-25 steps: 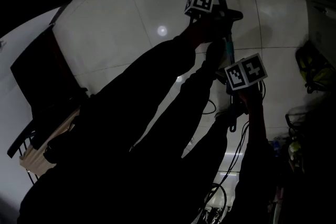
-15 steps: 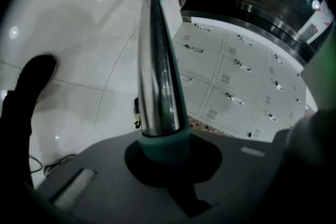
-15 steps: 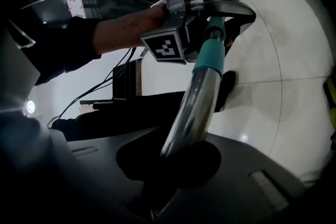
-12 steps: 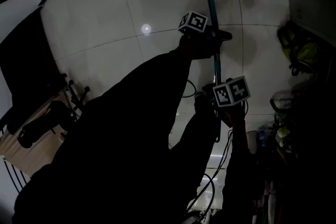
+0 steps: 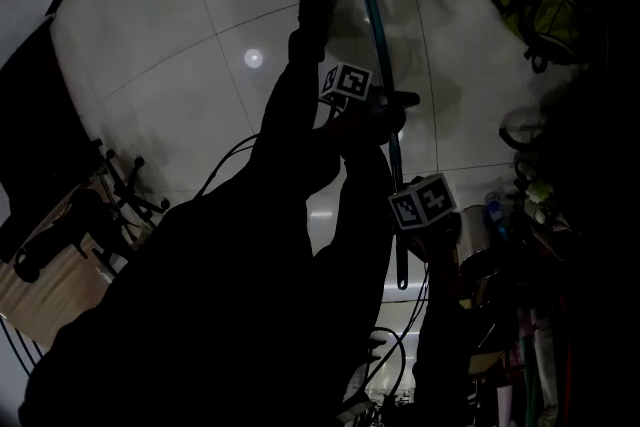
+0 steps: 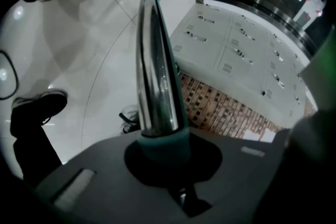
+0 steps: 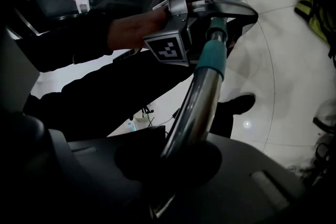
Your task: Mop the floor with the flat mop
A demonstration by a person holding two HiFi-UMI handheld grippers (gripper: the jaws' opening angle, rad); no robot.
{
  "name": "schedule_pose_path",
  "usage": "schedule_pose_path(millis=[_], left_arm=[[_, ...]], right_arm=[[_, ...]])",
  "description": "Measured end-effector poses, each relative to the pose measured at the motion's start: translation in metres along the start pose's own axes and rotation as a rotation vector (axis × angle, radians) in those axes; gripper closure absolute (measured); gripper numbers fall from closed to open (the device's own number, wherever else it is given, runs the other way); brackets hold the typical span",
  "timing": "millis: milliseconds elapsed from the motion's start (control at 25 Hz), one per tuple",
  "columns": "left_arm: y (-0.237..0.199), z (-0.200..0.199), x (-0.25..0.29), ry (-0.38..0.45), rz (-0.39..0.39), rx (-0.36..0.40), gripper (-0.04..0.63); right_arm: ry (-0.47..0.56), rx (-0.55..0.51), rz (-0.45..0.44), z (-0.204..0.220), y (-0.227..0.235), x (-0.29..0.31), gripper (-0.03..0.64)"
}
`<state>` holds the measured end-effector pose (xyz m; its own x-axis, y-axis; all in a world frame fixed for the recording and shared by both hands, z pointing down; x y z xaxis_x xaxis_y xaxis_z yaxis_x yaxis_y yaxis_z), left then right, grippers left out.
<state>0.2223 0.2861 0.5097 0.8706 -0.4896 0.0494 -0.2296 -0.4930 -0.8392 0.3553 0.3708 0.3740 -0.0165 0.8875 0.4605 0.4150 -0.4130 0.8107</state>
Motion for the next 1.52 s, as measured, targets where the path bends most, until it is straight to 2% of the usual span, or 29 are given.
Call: schedule_pose_path(millis=[160, 280, 400, 560, 840, 1040, 1200, 1400, 1520], left_arm=[[-0.023, 0.046, 0.022, -0.054, -0.033, -0.031, 0.586], [-0.034, 0.06, 0.024, -0.079, -0.056, -0.051, 0.586], [-0.036, 0.051, 0.015, -0.071, -0.063, -0.059, 0.586], [-0.022, 0.016, -0.004, -0.041, -0.058, -0.052, 0.584], [0.039, -0.094, -0.066, 0.018, -0.027, -0.023, 0.586], [0.093, -0.196, -0.126, 0.018, -0.004, 0.002, 0.584], [0.134, -0.28, -0.176, 0.053, 0.011, 0.026, 0.581], [0.181, -0.374, -0.238, 0.079, 0.0, 0.077, 0.569], [0.202, -0.416, -0.27, 0.115, 0.001, 0.098, 0.569]], right_arm=[[-0.002, 0.0, -0.013, 0.049, 0.001, 0.027, 0.552], [-0.014, 0.004, 0.001, 0.06, 0.0, 0.038, 0.554], [-0.009, 0.014, -0.019, 0.046, -0.001, 0.038, 0.554], [0.037, 0.029, -0.092, 0.005, -0.006, 0.022, 0.554], [0.049, 0.019, -0.088, -0.116, -0.013, -0.042, 0.552], [0.032, 0.007, -0.048, -0.231, -0.02, -0.1, 0.554], [0.026, 0.0, -0.029, -0.326, -0.026, -0.144, 0.554], [0.061, -0.02, -0.055, -0.437, -0.034, -0.189, 0.554], [0.08, -0.03, -0.062, -0.49, -0.039, -0.207, 0.554]])
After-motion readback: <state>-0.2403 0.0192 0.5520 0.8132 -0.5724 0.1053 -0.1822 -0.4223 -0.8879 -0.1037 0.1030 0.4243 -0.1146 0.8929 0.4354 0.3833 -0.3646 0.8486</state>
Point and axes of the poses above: the fingertips, and each gripper's own axes: x forward along the fingers, y to its right, z out of its underside, the point moved 8 cm from there along -x, backward along the fingers, and after that the axes turned 15 degrees about -y, right-handed, at the moved point
